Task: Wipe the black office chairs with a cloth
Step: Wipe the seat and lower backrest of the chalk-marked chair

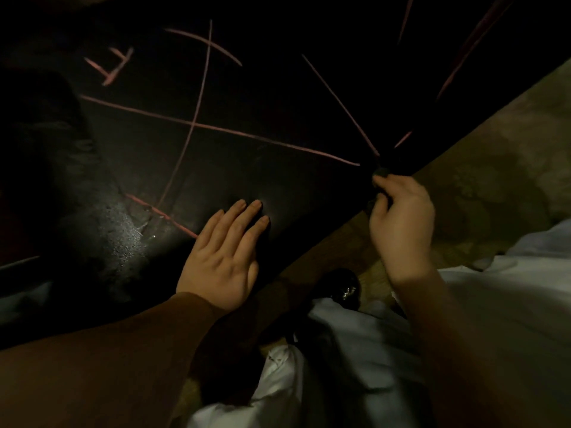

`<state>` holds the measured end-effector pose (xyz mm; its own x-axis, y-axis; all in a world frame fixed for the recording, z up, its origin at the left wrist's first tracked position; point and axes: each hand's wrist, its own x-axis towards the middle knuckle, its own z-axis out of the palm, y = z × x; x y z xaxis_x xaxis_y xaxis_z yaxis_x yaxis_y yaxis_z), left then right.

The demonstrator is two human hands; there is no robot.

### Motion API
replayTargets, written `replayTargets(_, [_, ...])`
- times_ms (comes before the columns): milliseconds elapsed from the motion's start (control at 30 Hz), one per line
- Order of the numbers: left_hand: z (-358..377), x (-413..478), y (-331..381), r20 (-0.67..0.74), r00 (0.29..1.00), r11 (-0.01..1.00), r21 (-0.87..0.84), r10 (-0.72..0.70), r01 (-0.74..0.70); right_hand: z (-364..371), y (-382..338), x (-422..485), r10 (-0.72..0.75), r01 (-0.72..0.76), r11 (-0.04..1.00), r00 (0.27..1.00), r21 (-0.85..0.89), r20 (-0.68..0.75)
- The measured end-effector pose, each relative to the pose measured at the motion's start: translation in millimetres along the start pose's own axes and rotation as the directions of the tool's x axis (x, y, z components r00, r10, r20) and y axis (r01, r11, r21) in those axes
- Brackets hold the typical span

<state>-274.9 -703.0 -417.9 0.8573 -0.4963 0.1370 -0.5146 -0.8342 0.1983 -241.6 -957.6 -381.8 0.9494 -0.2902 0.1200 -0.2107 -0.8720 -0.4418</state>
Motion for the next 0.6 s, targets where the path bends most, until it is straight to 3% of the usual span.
replayTargets(167, [0,0,0,0.003,1.0,1.0,-0.003,0.004,-0.004,9,-16,-10,-0.161,0.159,0.986,0.986,-0.05,-0.034])
replayTargets(400, [2,0,0,-0.02,1.0,1.0,0.002,0.008,-0.008,3,5,16,0.029,-0.027,0.999,0.998,0.022,-0.058])
replayTargets(600, [1,0,-1,-0.011,1.0,1.0,-0.008,0.007,-0.007,-1,-7,-9,-0.01,0.011,0.997,1.0,0.078,-0.011])
